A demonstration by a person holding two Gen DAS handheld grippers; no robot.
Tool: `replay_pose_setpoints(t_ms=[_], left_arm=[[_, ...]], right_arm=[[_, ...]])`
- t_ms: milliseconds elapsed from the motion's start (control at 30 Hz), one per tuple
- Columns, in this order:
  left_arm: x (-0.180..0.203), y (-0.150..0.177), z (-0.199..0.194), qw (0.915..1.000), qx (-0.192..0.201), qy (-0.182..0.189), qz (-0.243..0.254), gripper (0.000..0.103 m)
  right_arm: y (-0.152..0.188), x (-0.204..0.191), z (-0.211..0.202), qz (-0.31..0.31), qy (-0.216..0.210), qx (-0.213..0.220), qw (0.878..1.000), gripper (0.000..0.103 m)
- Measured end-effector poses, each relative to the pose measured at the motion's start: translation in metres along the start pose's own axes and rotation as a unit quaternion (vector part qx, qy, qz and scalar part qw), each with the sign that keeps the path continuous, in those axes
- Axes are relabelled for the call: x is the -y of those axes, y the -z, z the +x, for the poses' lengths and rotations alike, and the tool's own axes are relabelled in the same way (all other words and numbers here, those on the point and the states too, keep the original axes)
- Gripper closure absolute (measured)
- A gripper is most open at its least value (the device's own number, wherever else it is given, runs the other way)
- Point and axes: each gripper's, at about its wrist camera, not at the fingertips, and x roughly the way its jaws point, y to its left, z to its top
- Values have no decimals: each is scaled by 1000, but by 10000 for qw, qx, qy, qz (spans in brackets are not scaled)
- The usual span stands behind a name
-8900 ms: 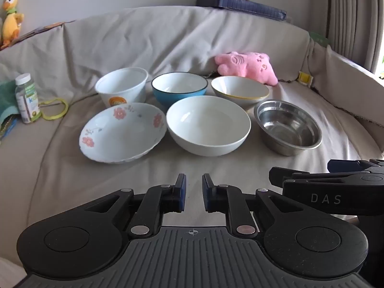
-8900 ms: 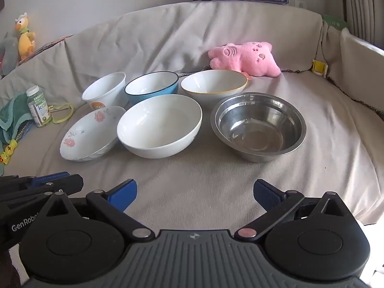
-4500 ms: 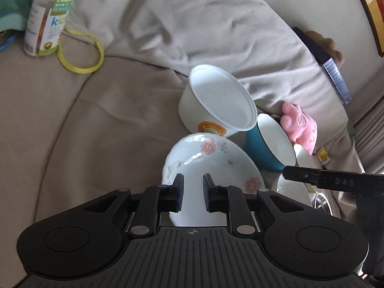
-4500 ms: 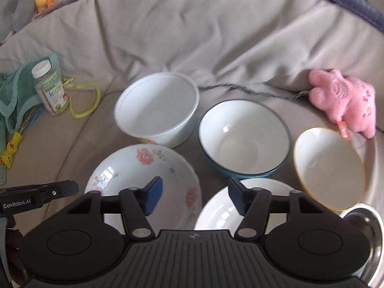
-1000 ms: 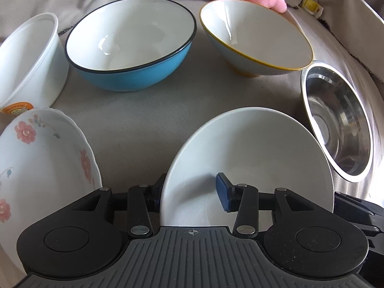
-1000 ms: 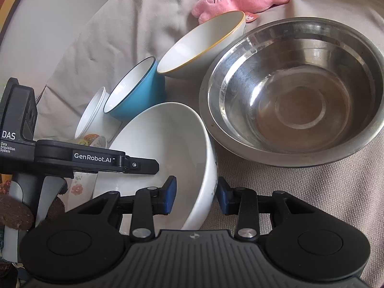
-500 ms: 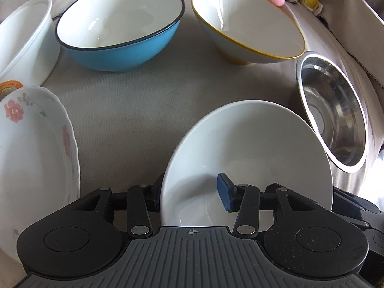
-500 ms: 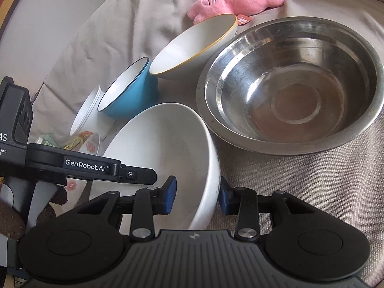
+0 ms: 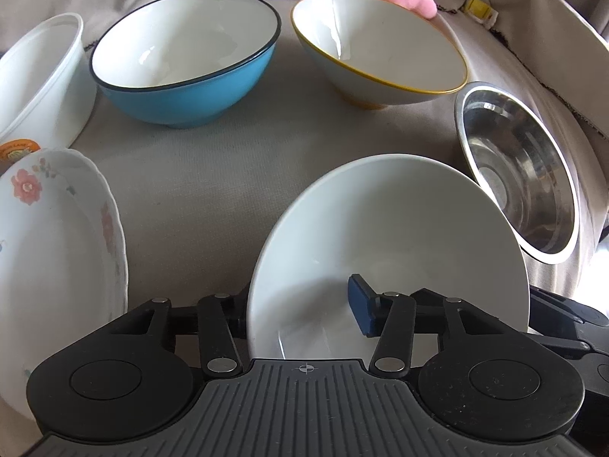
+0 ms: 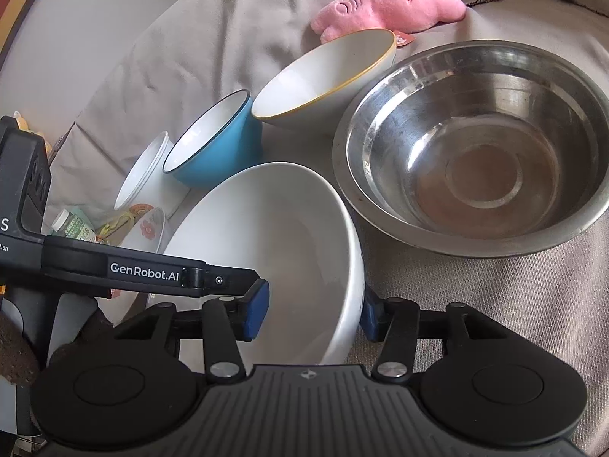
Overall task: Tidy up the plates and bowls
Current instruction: 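Grasp the rim of the large white bowl with the left gripper, then carry the white bowl with the left gripper and stack it onto the floral plate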
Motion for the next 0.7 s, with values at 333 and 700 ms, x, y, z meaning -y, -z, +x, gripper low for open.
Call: replay_pose_setpoints(t_ms=[333,700], left_arm=[[-15,16,-13,9969,476,464,-427,58],[-54,28,-78,9838,1557,594,-660,58]], right_arm=[[1,-21,-11,-233,109,210,9994,50],[-9,-84,-11,-578,119,-40,9982,48]])
